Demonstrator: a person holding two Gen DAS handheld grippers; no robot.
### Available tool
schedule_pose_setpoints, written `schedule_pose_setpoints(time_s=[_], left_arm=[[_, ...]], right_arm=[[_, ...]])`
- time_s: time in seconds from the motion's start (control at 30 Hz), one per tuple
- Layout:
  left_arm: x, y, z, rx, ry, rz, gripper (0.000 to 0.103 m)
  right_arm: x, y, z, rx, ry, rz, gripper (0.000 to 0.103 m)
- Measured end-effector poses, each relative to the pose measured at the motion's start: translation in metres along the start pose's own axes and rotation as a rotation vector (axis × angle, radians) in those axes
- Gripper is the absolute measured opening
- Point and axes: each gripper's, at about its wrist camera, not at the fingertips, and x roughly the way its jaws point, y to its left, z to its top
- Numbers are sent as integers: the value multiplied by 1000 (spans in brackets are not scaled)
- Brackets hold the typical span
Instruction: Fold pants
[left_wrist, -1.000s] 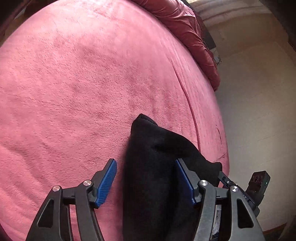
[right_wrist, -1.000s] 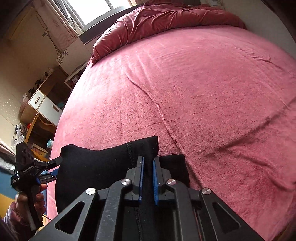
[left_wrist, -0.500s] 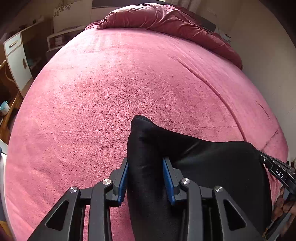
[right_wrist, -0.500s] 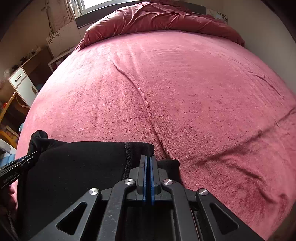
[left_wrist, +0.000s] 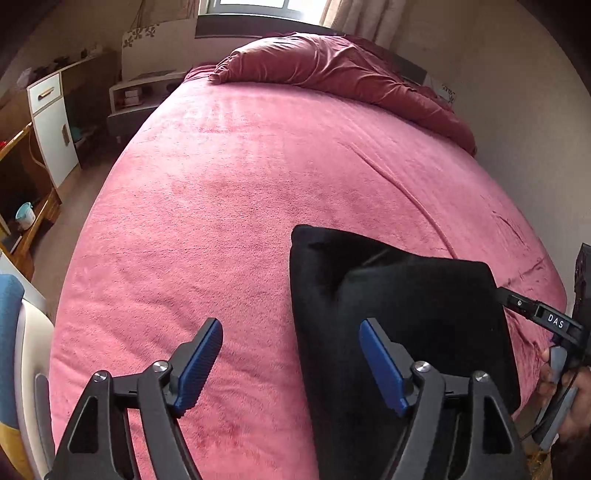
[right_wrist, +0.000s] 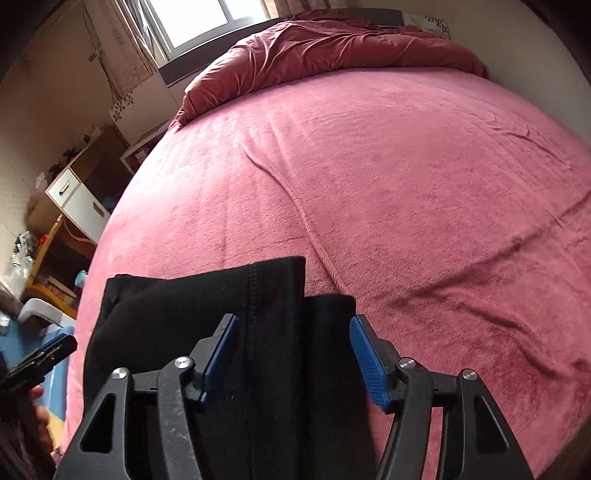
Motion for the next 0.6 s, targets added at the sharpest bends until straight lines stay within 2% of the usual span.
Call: schedule_pose_setpoints(time_s=[0.17, 0.33, 0.6], left_arm=[[-4, -8, -25, 44, 21, -81, 84], [0, -15, -40, 80, 56, -133, 85], [14, -29, -45, 122, 86, -170, 85]], right_arm=[[-5, -14, -24, 41, 76, 119, 71], [11, -26, -34, 74, 145, 168, 73], [29, -28, -35, 57, 183, 208, 77]])
